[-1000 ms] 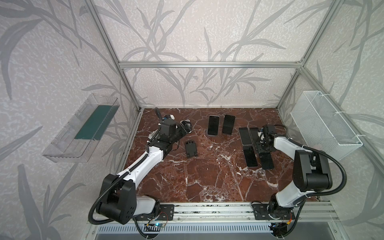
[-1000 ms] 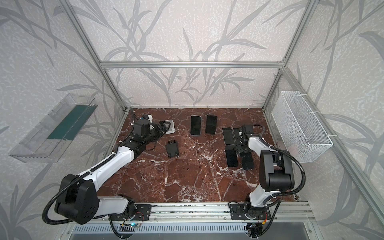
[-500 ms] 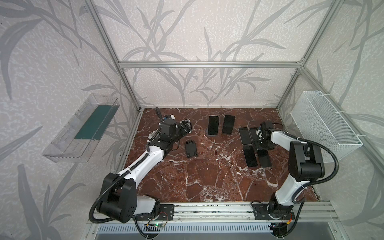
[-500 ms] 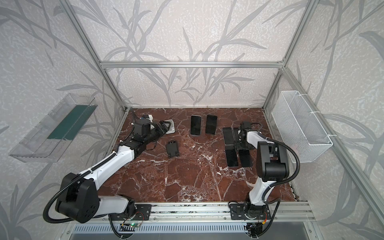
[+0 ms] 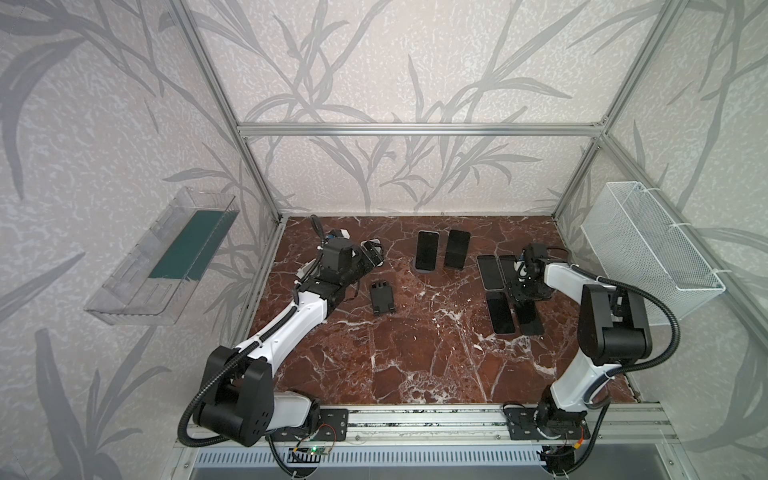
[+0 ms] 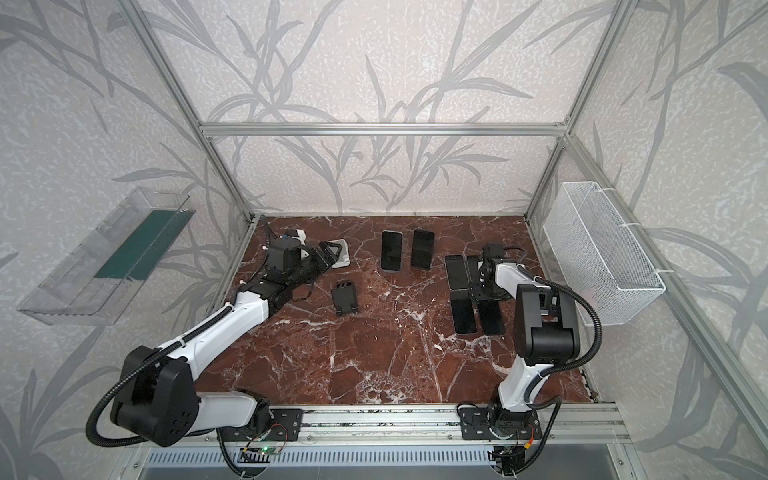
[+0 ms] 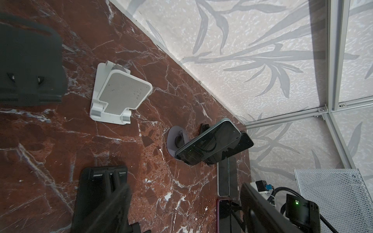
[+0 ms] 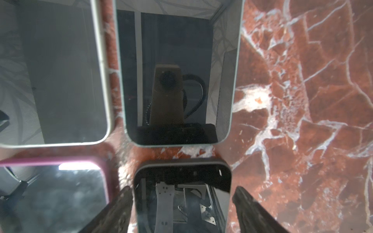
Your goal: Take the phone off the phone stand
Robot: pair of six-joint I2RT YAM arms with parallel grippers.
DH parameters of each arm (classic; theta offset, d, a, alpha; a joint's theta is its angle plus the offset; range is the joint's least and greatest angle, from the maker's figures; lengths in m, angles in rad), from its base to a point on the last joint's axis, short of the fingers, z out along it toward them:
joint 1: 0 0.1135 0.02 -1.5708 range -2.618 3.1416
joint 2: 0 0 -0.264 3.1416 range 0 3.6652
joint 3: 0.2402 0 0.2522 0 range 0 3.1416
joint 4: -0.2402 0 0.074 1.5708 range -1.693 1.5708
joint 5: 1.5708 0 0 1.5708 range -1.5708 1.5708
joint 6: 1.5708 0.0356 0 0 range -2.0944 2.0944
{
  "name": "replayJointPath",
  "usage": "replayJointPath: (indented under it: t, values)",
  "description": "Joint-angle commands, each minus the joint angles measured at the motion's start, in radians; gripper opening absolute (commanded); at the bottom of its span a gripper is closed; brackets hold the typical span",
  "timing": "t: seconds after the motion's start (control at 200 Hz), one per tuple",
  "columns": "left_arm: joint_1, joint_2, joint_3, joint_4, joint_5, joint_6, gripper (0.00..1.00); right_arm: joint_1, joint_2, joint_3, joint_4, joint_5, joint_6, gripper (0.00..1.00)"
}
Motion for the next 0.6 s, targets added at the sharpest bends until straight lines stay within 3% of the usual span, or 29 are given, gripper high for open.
replayJointPath:
  t: [0.0,0.24,0.405,0.595]
  values:
    - [0.001,-0.015,0.031,0.003,0.001,-0.005,0.85,-0.004,-0.046,0.025,-0.037,-0.037,0.020,0.80]
    - [0.001,-0.017,0.032,0.003,0.003,-0.002,0.85,0.006,-0.104,0.075,-0.088,-0.114,0.049,0.81]
    - [0.001,-0.017,0.033,0.001,-0.003,0.002,0.86,0.053,-0.156,0.102,-0.090,-0.007,0.123,0.82]
    - [0.003,-0.025,0.033,-0.005,-0.019,0.017,0.86,0.221,-0.145,0.235,-0.187,0.212,0.193,0.83]
